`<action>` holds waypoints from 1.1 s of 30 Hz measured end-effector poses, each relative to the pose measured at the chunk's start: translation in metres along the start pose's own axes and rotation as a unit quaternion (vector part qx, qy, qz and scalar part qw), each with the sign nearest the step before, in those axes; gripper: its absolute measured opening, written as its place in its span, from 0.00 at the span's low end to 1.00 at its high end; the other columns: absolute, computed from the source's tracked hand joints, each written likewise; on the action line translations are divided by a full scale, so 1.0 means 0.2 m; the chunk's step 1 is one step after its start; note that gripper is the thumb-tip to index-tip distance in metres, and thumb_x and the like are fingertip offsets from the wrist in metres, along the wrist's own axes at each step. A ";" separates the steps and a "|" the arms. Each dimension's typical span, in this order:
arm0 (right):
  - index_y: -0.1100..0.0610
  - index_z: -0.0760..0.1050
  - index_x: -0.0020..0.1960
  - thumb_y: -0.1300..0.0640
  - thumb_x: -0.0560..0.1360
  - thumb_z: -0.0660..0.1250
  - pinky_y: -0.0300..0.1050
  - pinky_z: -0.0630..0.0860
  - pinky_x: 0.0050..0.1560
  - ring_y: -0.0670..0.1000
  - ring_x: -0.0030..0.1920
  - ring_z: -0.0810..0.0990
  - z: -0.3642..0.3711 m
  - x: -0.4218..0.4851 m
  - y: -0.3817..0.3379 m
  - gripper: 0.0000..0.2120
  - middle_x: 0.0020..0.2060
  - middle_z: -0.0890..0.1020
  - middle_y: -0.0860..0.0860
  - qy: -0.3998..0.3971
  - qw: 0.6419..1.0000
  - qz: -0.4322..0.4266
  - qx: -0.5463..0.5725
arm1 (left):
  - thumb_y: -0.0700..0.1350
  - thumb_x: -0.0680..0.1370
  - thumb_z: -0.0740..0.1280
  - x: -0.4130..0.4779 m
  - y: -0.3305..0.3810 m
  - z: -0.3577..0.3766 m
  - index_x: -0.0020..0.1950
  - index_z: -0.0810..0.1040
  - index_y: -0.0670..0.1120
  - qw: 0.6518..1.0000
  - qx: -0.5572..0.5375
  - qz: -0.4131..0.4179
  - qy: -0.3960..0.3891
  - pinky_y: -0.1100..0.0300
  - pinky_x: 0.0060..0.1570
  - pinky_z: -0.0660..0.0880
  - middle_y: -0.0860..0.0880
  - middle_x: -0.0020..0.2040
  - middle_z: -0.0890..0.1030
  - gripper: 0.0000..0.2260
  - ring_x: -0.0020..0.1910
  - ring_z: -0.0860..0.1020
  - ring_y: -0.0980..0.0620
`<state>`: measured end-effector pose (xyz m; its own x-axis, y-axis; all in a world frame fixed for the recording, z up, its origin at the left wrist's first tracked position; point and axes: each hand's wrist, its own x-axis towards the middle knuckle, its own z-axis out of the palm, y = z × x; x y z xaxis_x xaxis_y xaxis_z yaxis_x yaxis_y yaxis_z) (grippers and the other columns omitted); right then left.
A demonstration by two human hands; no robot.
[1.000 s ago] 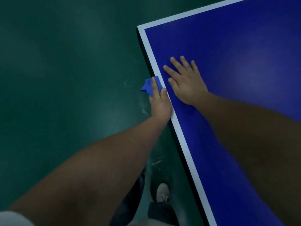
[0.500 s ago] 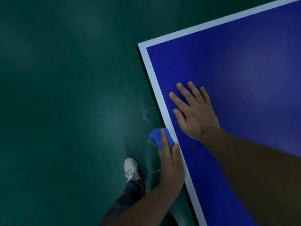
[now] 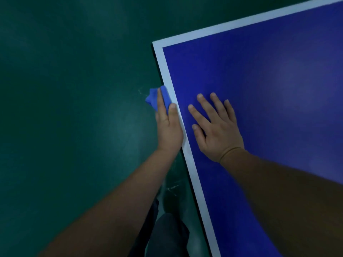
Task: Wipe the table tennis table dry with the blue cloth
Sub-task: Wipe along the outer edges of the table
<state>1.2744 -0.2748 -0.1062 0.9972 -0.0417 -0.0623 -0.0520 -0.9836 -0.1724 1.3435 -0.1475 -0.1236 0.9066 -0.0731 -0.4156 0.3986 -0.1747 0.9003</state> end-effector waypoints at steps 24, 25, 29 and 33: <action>0.50 0.67 0.77 0.47 0.82 0.53 0.65 0.54 0.77 0.60 0.79 0.58 0.01 0.01 0.00 0.24 0.78 0.65 0.53 0.010 1.000 -0.007 0.000 | 0.45 0.87 0.53 0.47 0.23 0.01 0.81 0.56 0.50 0.999 0.012 0.030 0.033 0.76 0.49 0.68 0.63 0.57 0.71 0.22 0.48 0.73 0.76; 0.50 0.67 0.77 0.47 0.83 0.53 0.65 0.54 0.77 0.60 0.79 0.58 0.01 0.00 0.00 0.24 0.78 0.64 0.53 0.005 1.000 -0.005 -0.001 | 0.46 0.87 0.53 0.43 0.21 0.01 0.81 0.56 0.51 0.999 0.010 0.022 0.035 0.73 0.53 0.69 0.60 0.60 0.71 0.22 0.53 0.73 0.74; 0.49 0.66 0.77 0.47 0.83 0.52 0.64 0.52 0.78 0.60 0.79 0.56 0.00 0.00 0.00 0.24 0.79 0.63 0.52 -0.013 1.000 -0.004 0.000 | 0.50 0.86 0.53 0.07 0.04 0.00 0.81 0.54 0.54 1.000 0.025 0.007 0.011 0.68 0.67 0.65 0.61 0.72 0.66 0.23 0.68 0.67 0.70; 0.50 0.67 0.77 0.47 0.82 0.54 0.65 0.54 0.77 0.60 0.79 0.58 0.00 0.01 0.01 0.24 0.78 0.64 0.53 -0.010 1.000 -0.001 0.013 | 0.45 0.86 0.53 -0.18 -0.04 0.00 0.77 0.54 0.58 0.999 0.028 -0.012 -0.012 0.80 0.60 0.60 0.69 0.67 0.62 0.20 0.62 0.62 0.82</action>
<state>1.2755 -0.2773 -0.1063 0.9960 -0.0365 -0.0815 -0.0520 -0.9789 -0.1976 1.3067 -0.1427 -0.1159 0.8926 -0.0919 -0.4415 0.4120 -0.2318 0.8812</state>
